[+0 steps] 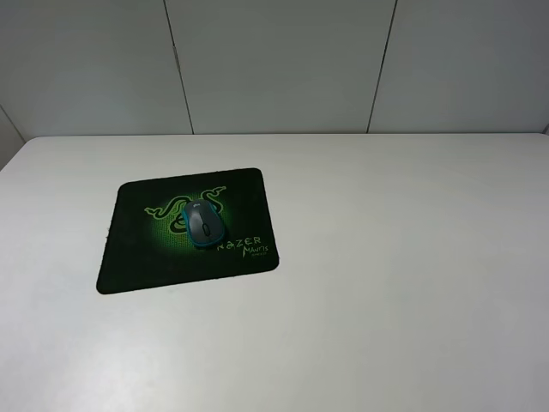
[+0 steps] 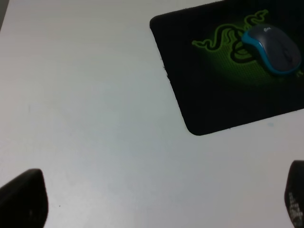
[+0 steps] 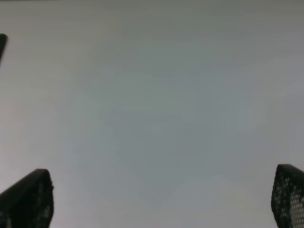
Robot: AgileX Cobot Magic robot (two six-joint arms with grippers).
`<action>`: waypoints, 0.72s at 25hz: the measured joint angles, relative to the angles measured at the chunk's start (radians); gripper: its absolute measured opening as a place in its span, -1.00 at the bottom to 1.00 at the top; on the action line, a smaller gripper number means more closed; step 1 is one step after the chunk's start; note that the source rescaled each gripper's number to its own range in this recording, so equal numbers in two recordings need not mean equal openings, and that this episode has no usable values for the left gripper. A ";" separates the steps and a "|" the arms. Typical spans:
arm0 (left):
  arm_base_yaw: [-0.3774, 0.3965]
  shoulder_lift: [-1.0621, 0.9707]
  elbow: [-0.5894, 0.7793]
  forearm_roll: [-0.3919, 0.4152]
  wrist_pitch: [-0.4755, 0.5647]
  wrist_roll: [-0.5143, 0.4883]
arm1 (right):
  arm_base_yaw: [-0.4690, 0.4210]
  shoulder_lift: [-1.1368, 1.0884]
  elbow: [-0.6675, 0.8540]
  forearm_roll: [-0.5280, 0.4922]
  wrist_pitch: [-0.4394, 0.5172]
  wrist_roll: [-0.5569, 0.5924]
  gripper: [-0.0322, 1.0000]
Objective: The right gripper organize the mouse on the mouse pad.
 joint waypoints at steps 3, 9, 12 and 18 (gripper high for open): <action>0.000 0.000 0.000 0.000 0.000 0.000 | -0.030 -0.002 0.014 0.003 -0.046 -0.010 1.00; 0.000 0.000 0.000 0.000 0.000 0.000 | -0.036 -0.002 0.038 0.003 -0.072 -0.028 1.00; 0.000 0.000 0.000 0.000 0.000 0.000 | -0.036 -0.002 0.038 0.003 -0.073 -0.030 1.00; 0.000 0.000 0.000 0.000 0.000 0.000 | -0.036 -0.002 0.038 0.003 -0.074 -0.030 1.00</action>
